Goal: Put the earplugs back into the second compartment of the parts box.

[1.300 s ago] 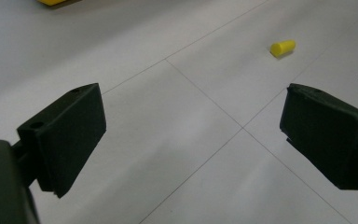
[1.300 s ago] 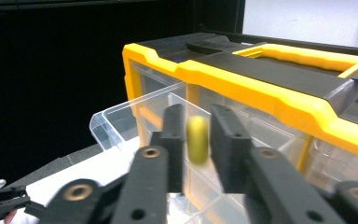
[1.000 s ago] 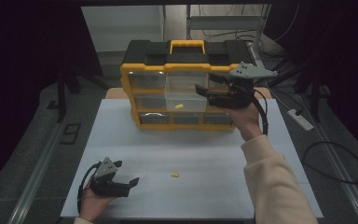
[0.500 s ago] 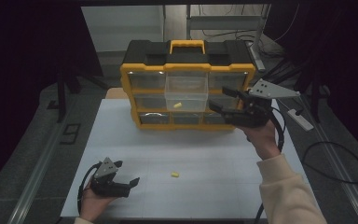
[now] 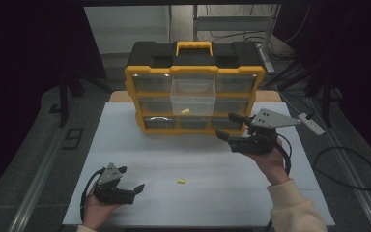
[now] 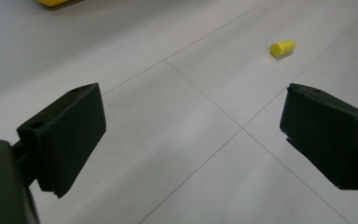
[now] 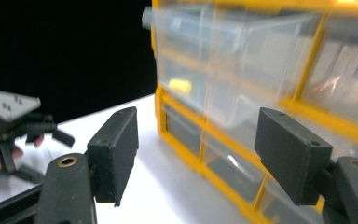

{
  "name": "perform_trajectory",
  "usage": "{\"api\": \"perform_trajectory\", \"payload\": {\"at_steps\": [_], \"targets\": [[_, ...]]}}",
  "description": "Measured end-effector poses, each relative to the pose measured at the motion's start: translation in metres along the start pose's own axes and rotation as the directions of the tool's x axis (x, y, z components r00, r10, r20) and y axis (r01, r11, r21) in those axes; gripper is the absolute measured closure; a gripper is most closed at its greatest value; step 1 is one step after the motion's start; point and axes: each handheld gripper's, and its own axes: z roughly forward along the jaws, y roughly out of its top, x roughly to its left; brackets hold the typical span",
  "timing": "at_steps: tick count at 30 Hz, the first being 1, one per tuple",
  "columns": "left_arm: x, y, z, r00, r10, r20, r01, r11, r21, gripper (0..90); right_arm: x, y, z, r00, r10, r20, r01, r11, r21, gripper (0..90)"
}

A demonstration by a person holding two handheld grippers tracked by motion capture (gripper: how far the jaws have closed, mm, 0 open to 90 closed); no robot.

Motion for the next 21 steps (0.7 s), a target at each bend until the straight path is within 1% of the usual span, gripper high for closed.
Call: {"api": "perform_trajectory", "payload": {"at_steps": [2, 3, 5, 7, 10, 11, 12, 13, 14, 16, 21], "targets": [[0.0, 0.0, 0.0, 1.0, 0.001, 0.0, -0.001, 1.0, 0.0, 6.8, 0.001, -0.003, 0.0, 1.0, -0.002, -0.004, 0.002, 1.0, 0.009, 30.7], [0.0, 0.0, 0.0, 1.0, 0.001, 0.0, -0.001, 1.0, 0.0, 6.8, 0.004, -0.011, 0.002, 0.9999, 0.005, -0.012, -0.005, 1.0, 0.02, 30.7], [0.0, 0.0, 0.0, 1.0, 0.0, -0.001, 0.0, 1.0, -0.001, 6.8, 0.005, -0.018, 0.003, 0.9997, 0.015, -0.021, -0.014, 0.999, 0.029, 30.7], [0.0, 0.0, 0.0, 1.0, 0.0, -0.001, 0.0, 1.0, -0.001, 6.8, 0.005, -0.02, 0.003, 0.9996, 0.019, -0.021, -0.018, 0.999, 0.032, 30.7], [0.0, 0.0, 0.0, 1.0, 0.0, 0.001, 0.0, 1.0, -0.001, 6.8, 0.009, -0.034, 0.007, 0.9992, 0.028, -0.028, -0.026, 0.997, 0.067, 30.7], [0.0, 0.0, 0.0, 1.0, 0.001, 0.0, -0.001, 1.0, -0.001, 6.8, 0.009, -0.034, 0.007, 0.9992, 0.028, -0.028, -0.026, 0.997, 0.067, 30.7], [-0.001, 0.0, 0.0, 1.0, 0.002, 0.001, -0.002, 1.0, 0.0, 6.8, 0.011, -0.04, 0.01, 0.999, 0.029, -0.034, -0.026, 0.996, 0.082, 30.8], [-0.001, 0.0, 0.0, 1.0, 0.002, 0.001, -0.002, 1.0, 0.0, 6.8, 0.011, -0.04, 0.01, 0.999, 0.029, -0.034, -0.026, 0.996, 0.082, 30.8], [0.0, 0.0, 0.0, 1.0, 0.002, 0.001, -0.002, 1.0, -0.001, 6.8, 0.013, -0.043, 0.012, 0.9987, 0.031, -0.04, -0.027, 0.995, 0.095, 30.7], [0.0, 0.0, 0.0, 1.0, 0.002, 0.001, -0.002, 1.0, -0.001, 6.8, 0.017, -0.052, 0.017, 0.9986, 0.019, -0.05, -0.012, 0.991, 0.13, 30.6], [0.0, 0.0, 0.0, 1.0, 0.002, 0.001, -0.002, 1.0, -0.001, 6.8, 0.023, -0.063, 0.027, 0.9977, 0.018, -0.065, -0.006, 0.984, 0.178, 30.6]]}}
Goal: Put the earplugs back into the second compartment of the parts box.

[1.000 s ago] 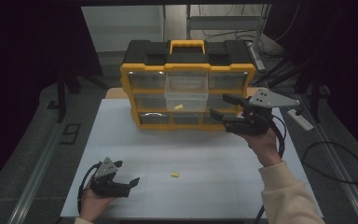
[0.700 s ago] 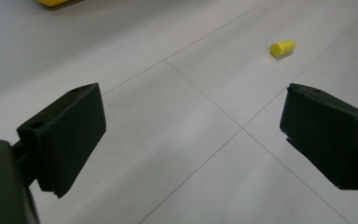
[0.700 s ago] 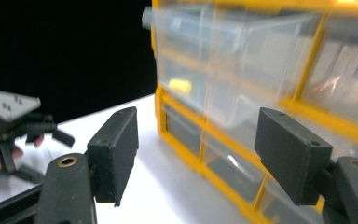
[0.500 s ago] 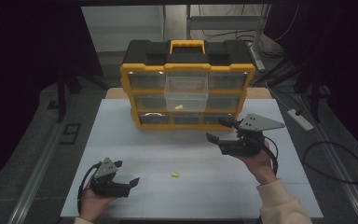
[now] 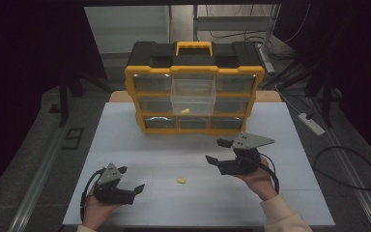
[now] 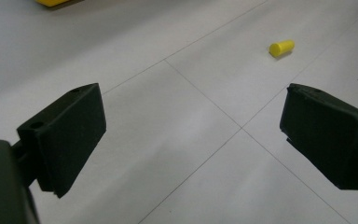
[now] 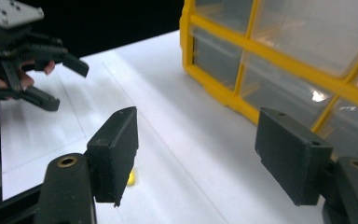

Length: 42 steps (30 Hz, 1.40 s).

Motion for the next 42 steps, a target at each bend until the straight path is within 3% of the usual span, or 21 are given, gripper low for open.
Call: {"api": "perform_trajectory", "payload": {"at_steps": [14, 25, 27, 34, 42], "targets": [[0.0, 0.0, 0.0, 1.0, 0.0, 0.001, 0.0, 1.0, 0.0, 6.8, 0.013, -0.017, 0.035, 0.9977, -0.008, -0.067, 0.016, 0.993, 0.118, 30.2], [0.0, 0.0, 0.0, 1.0, 0.001, 0.003, -0.001, 1.0, 0.001, 6.8, 0.022, -0.027, 0.068, 0.9929, -0.011, -0.118, 0.037, 0.974, 0.223, 30.2], [0.0, 0.0, 0.0, 1.0, 0.001, 0.003, -0.001, 1.0, 0.001, 6.8, 0.026, -0.029, 0.078, 0.9912, -0.019, -0.131, 0.052, 0.965, 0.256, 30.0], [0.0, 0.0, 0.0, 1.0, 0.002, 0.003, -0.002, 1.0, 0.002, 6.8, 0.033, -0.031, 0.097, 0.9873, -0.032, -0.155, 0.078, 0.95, 0.302, 30.2], [0.0, 0.0, 0.0, 1.0, 0.001, 0.004, -0.001, 1.0, 0.001, 6.9, 0.04, -0.033, 0.114, 0.9849, -0.034, -0.17, 0.089, 0.94, 0.328, 30.4]]}}
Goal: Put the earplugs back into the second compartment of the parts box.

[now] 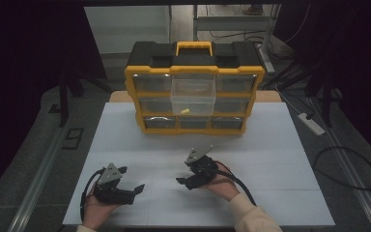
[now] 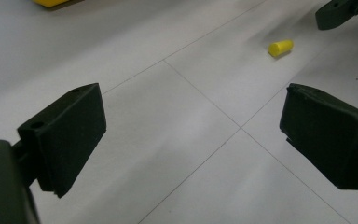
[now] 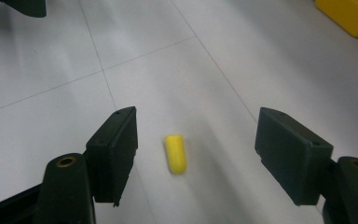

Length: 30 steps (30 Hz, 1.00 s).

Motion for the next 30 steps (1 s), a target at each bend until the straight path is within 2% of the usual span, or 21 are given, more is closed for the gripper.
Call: {"api": "perform_trajectory", "payload": {"at_steps": [8, 17, 19, 20, 21, 26, 28, 29, 30], "targets": [[0.0, 0.0, 0.0, 1.0, 0.004, 0.002, -0.004, 1.0, 0.005, 7.0, 0.001, -0.001, 0.01, 0.9999, 0.002, -0.013, -0.002, 1.0, 0.024, 30.7], [0.0, 0.0, 0.0, 1.0, 0.006, 0.002, -0.006, 1.0, 0.005, 7.0, 0.005, -0.002, 0.023, 0.9994, -0.034, -0.001, 0.034, 0.996, 0.082, 33.1], [0.0, 0.0, 0.0, 1.0, 0.006, 0.003, -0.006, 1.0, 0.005, 7.0, 0.005, -0.004, 0.025, 0.9992, -0.041, 0.0, 0.041, 0.993, 0.111, 38.8], [0.0, 0.0, 0.0, 1.0, 0.006, 0.003, -0.006, 1.0, 0.005, 7.0, 0.005, -0.004, 0.025, 0.9992, -0.041, 0.0, 0.041, 0.993, 0.111, 38.8], [0.0, 0.0, 0.0, 1.0, 0.005, 0.003, -0.005, 1.0, 0.005, 7.0, 0.005, -0.005, 0.025, 0.9988, -0.048, -0.004, 0.049, 0.991, 0.126, 43.8], [0.0, 0.0, 0.0, 1.0, 0.005, 0.002, -0.005, 1.0, 0.006, 7.0, 0.006, -0.005, 0.026, 0.999, -0.045, 0.003, 0.045, 0.99, 0.131, 51.7], [0.0, 0.0, 0.0, 1.0, 0.006, 0.002, -0.006, 1.0, 0.006, 7.0, 0.006, -0.006, 0.025, 0.9988, -0.047, 0.013, 0.045, 0.991, 0.127, 58.8], [0.0, 0.0, 0.001, 1.0, 0.006, 0.002, -0.006, 1.0, 0.006, 7.0, 0.006, -0.005, 0.025, 0.999, -0.044, 0.008, 0.043, 0.991, 0.126, 67.7], [0.0, 0.0, 0.001, 1.0, 0.006, 0.002, -0.006, 1.0, 0.006, 7.0, 0.006, -0.005, 0.025, 0.999, -0.044, 0.008, 0.043, 0.991, 0.126, 67.7]]}}
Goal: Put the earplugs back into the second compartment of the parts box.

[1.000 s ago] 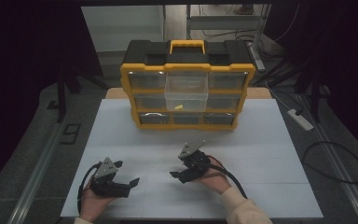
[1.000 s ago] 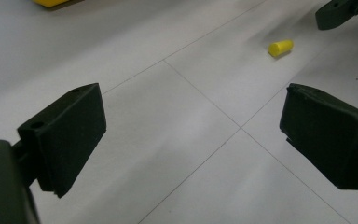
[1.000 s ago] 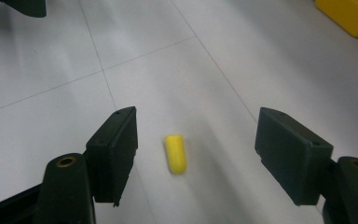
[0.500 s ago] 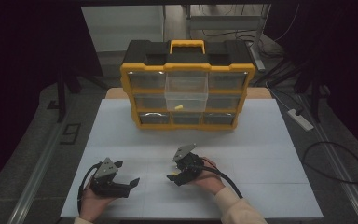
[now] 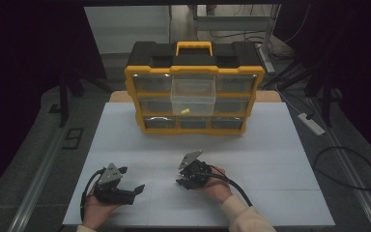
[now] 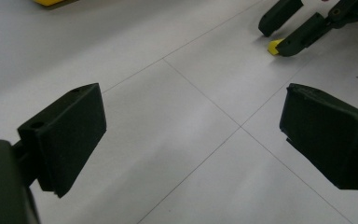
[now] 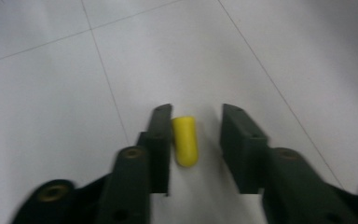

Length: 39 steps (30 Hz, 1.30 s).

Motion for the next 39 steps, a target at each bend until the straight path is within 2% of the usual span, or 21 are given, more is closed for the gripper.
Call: {"api": "perform_trajectory", "payload": {"at_steps": [3, 6, 11, 13, 17, 21, 26, 29, 32, 38, 39], "targets": [[0.0, 0.0, 0.0, 1.0, 0.001, -0.001, -0.001, 1.0, 0.001, 7.0, 0.001, 0.0, 0.0, 0.9999, 0.005, -0.014, -0.005, 1.0, -0.004, 79.7], [0.0, 0.0, 0.0, 1.0, 0.0, -0.001, 0.0, 1.0, -0.001, 7.0, 0.001, 0.0, -0.001, 0.9998, 0.012, -0.016, -0.012, 1.0, -0.009, 80.4], [0.0, 0.0, 0.0, 1.0, 0.0, -0.001, 0.0, 1.0, -0.001, 7.0, -0.003, -0.001, -0.01, 0.9986, 0.048, -0.023, -0.049, 0.996, -0.071, 80.6], [0.0, 0.0, 0.0, 1.0, 0.0, -0.001, 0.0, 1.0, -0.001, 7.0, -0.005, -0.002, -0.017, 0.9973, 0.067, -0.029, -0.07, 0.991, -0.115, 80.7], [0.0, 0.0, 0.0, 1.0, -0.001, -0.001, 0.001, 1.0, -0.001, 7.0, -0.007, -0.005, -0.025, 0.9965, 0.075, -0.037, -0.08, 0.984, -0.158, 80.7], [0.0, 0.0, 0.0, 1.0, 0.0, 0.0, 0.0, 1.0, -0.001, 7.0, -0.007, -0.01, -0.038, 0.9952, 0.085, -0.049, -0.094, 0.971, -0.221, 80.7], [0.0, 0.0, 0.0, 1.0, 0.0, -0.001, 0.0, 1.0, -0.001, 7.0, -0.01, -0.019, -0.056, 0.9927, 0.11, -0.049, -0.12, 0.944, -0.307, 80.6], [0.0, 0.0, 0.0, 1.0, 0.0, -0.002, 0.0, 1.0, 0.0, 7.0, -0.012, -0.024, -0.067, 0.9899, 0.118, -0.078, -0.139, 0.92, -0.367, 80.6], [0.0, 0.0, 0.0, 1.0, -0.001, -0.002, 0.001, 1.0, -0.001, 7.0, -0.015, -0.03, -0.08, 0.9871, 0.138, -0.08, -0.159, 0.897, -0.413, 80.6], [0.0, 0.0, 0.0, 1.0, -0.001, -0.002, 0.001, 1.0, -0.003, 7.1, -0.017, -0.037, -0.102, 0.9811, 0.184, -0.061, -0.191, 0.862, -0.47, 80.6], [0.0, 0.0, 0.0, 1.0, 0.0, -0.003, 0.0, 1.0, -0.003, 7.1, -0.017, -0.039, -0.109, 0.9811, 0.187, -0.05, -0.187, 0.847, -0.497, 80.5]]}}
